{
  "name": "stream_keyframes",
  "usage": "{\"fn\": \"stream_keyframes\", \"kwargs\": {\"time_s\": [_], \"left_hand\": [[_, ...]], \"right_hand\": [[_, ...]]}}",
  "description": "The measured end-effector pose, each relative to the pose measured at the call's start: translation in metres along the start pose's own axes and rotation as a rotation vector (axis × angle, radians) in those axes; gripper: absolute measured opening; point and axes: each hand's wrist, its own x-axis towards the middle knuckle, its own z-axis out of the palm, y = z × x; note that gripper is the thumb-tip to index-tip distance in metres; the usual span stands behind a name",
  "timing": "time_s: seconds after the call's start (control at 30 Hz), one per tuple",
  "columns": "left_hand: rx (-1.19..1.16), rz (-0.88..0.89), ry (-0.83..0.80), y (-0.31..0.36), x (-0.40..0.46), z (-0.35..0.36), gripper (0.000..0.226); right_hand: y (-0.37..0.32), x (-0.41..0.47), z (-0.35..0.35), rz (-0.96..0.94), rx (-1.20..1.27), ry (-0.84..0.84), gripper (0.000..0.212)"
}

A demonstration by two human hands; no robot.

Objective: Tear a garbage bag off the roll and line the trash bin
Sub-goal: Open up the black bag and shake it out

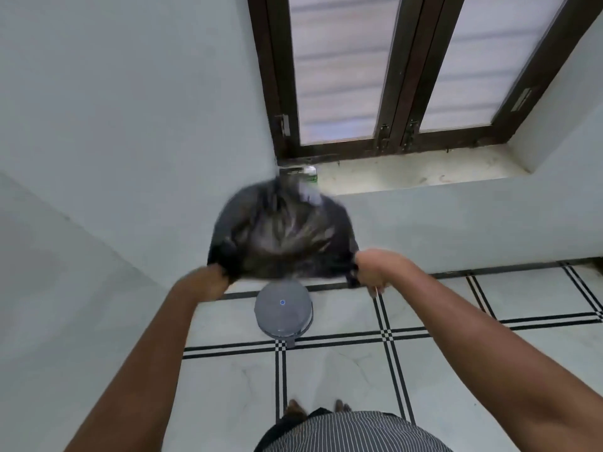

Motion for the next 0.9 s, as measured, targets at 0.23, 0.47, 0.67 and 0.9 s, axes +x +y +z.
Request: {"fn": "stream_keyframes", "kwargs": {"time_s": [0.23,0.47,0.67,0.9], "left_hand": [[-0.587,-0.19,-0.074,0.014,-0.016,0.043,0.03],[-0.784,-0.195,0.166,0.05,-0.013,0.01,0.035],[-0.86,-0.221,0.166,0.062,-0.011,0.006,0.031],[-0.912,-0.247,0.212,0.066,-0.004,-0.003,0.022]], "right_hand": [[0.025,0.003,0.057,-0.027,0.333,0.129,0.026],[0.021,0.009,0.037,0.004,0.544,0.468,0.016],[0.017,0.009,0.022,-0.03,0.622,0.536,0.018],[0.017,0.011,0.001,-0.032,0.782,0.549,0.02]]}}
